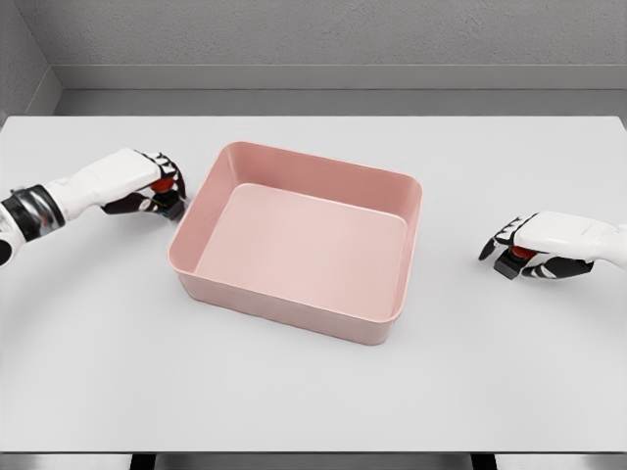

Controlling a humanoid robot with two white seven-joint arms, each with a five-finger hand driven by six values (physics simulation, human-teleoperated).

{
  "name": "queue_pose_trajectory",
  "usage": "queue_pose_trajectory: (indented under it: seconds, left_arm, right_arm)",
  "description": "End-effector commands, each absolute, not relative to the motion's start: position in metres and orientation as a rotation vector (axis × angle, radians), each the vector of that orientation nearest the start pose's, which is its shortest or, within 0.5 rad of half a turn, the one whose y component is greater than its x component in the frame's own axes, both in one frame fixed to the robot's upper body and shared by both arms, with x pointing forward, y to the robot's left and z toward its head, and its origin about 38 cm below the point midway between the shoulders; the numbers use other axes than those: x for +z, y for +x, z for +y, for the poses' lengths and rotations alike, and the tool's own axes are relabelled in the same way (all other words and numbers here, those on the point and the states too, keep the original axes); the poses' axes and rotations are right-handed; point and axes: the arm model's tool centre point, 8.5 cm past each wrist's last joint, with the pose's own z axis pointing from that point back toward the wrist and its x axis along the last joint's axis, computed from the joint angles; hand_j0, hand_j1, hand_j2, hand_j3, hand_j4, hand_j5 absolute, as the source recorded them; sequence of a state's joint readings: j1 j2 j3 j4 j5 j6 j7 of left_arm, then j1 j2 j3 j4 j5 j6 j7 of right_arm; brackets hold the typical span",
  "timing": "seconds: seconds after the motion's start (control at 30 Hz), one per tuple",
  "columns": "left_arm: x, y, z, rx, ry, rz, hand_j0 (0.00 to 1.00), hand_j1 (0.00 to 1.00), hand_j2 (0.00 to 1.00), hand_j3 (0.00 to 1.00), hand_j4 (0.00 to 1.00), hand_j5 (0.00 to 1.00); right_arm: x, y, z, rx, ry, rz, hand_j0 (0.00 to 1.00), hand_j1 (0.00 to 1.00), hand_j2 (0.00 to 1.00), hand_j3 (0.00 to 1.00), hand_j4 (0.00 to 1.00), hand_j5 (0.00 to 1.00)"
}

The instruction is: Put the industrial switch in the basket with both arms

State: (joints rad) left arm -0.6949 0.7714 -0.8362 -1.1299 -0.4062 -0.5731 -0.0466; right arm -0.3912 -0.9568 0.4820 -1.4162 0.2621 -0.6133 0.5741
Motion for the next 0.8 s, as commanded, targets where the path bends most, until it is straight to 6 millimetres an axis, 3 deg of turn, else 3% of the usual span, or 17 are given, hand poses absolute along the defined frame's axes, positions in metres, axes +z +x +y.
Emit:
queue_pose_trajectory:
  seconds: [0.0, 0.3, 0.43, 0.67, 0.77]
  left_arm:
    - [0.161, 0.466, 0.335, -1.744, 0.521, -1.556, 0.37, 0.37, 0.37, 0.37, 0.37, 0.37]
    - [0.176, 0.467, 0.322, -1.761, 0.523, -1.609, 0.37, 0.37, 0.37, 0.37, 0.37, 0.37]
    - [0.192, 0.467, 0.333, -1.753, 0.565, -1.623, 0.37, 0.37, 0.37, 0.37, 0.37, 0.37]
    - [0.244, 0.456, 0.328, -1.768, 0.639, -1.754, 0.37, 0.37, 0.37, 0.37, 0.37, 0.37]
    - [0.265, 0.444, 0.314, -1.802, 0.641, -1.834, 0.37, 0.37, 0.37, 0.37, 0.37, 0.37]
  right_arm:
    - [0.169, 0.389, -0.386, 1.929, -0.270, -1.228, 0.61, 0.61, 0.61, 0.61, 0.61, 0.61]
    - [0.168, 0.390, -0.388, 1.920, -0.272, -1.225, 0.53, 0.53, 0.53, 0.53, 0.53, 0.53]
    - [0.174, 0.392, -0.388, 1.919, -0.285, -1.236, 0.51, 0.51, 0.51, 0.51, 0.51, 0.51]
    - [0.185, 0.398, -0.387, 1.922, -0.312, -1.261, 0.49, 0.49, 0.49, 0.49, 0.49, 0.49]
    - [0.192, 0.400, -0.385, 1.925, -0.324, -1.274, 0.48, 0.48, 0.48, 0.48, 0.48, 0.48]
